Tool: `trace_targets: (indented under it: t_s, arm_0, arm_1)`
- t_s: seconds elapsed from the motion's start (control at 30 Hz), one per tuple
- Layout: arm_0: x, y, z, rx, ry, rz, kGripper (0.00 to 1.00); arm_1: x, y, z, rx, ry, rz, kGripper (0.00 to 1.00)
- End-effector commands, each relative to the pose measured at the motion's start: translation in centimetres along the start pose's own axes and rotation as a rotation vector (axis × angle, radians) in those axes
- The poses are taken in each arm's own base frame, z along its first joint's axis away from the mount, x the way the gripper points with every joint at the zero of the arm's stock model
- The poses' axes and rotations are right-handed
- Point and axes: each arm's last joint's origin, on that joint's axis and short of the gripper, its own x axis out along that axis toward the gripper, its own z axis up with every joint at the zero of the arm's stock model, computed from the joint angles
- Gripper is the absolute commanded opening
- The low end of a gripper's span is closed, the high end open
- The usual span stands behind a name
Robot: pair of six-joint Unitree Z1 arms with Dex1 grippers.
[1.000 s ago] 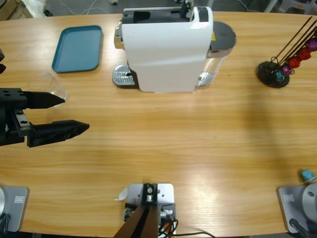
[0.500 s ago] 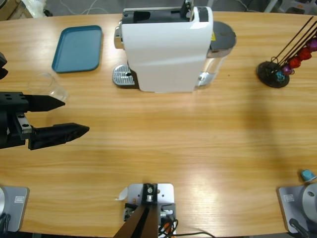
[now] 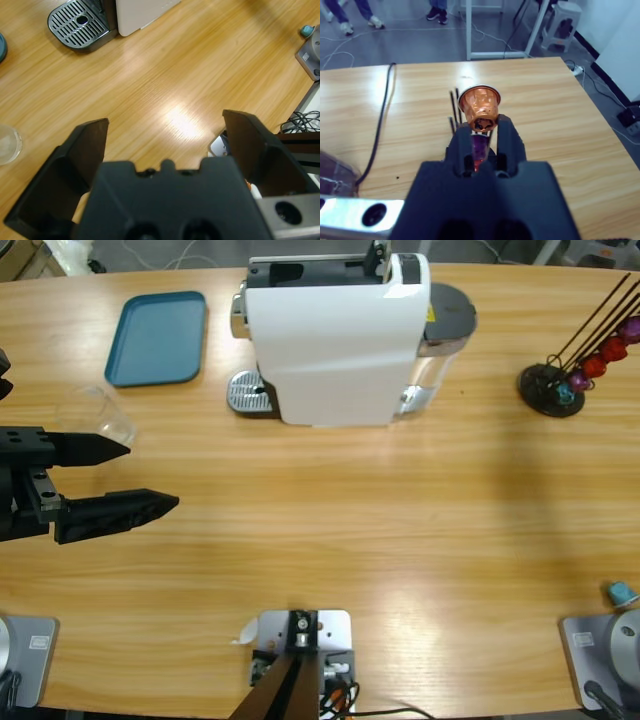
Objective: Pour coffee
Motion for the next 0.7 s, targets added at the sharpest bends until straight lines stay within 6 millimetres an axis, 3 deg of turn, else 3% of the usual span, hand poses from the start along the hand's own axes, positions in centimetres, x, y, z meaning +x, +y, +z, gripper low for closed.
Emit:
trace_targets:
  t_s: [0.03, 0.37, 0.53, 0.7]
  arm_0:
    - [0.2, 0.1, -1.0, -0.002, 0.010, 0.002, 0.992]
    - [-1.8, -0.4, 0.6, 0.139, 0.022, 0.022, 0.991]
    - [-3.9, 0.2, -0.2, 0.191, 0.050, 0.055, 0.998]
    - [-6.0, 1.1, -1.4, 0.195, 0.037, 0.088, 1.000]
  arm_1:
    - [-3.3, 0.5, 2.7, -0.031, -0.115, 0.135, 0.000]
    - [-9.0, 1.3, 1.5, -0.342, -0.102, 0.599, 0.000]
    - [-9.9, 3.0, 1.0, -0.435, -0.086, 0.770, 0.000]
    - [-9.7, 5.8, 1.9, -0.495, -0.096, 0.913, 0.000]
